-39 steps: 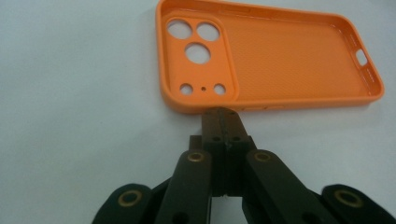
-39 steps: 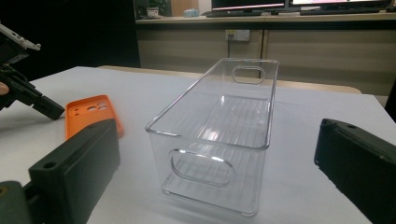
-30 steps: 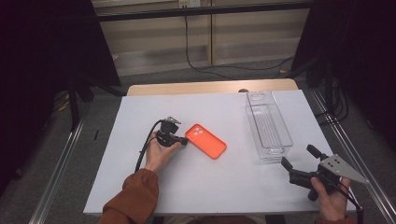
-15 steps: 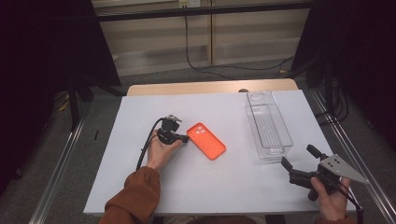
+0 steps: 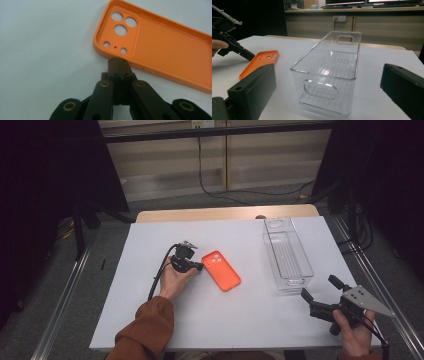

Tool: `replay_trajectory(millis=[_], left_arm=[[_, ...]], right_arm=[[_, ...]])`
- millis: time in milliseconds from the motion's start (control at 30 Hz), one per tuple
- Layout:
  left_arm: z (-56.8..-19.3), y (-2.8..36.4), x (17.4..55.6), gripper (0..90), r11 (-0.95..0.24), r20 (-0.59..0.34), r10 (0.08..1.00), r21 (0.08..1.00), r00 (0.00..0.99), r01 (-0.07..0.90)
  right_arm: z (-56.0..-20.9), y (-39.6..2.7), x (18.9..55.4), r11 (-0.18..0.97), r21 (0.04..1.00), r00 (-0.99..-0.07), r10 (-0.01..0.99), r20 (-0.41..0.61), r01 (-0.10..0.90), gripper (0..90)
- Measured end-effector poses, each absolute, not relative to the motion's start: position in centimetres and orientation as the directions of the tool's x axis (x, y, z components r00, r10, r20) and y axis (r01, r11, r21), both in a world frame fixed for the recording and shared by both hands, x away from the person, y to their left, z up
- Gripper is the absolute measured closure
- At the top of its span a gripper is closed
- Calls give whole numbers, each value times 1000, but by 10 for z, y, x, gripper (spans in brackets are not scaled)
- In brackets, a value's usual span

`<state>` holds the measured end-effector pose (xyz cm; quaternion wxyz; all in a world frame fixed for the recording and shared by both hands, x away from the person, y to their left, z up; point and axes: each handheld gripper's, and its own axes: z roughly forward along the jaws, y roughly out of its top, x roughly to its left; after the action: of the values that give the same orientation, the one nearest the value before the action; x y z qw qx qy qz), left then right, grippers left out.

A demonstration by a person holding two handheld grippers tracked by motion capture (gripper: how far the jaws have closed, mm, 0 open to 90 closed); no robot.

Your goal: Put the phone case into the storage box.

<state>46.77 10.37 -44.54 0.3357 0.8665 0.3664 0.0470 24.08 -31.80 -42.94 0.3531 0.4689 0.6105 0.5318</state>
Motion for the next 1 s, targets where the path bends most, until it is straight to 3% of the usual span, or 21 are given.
replay_trajectory(millis=[1000], left_arm=[[-447,88,488,900,-500,-139,678,632,722,592]], right_arm=[[-429,-318,241,-7,980,-313,947,70,199,0]])
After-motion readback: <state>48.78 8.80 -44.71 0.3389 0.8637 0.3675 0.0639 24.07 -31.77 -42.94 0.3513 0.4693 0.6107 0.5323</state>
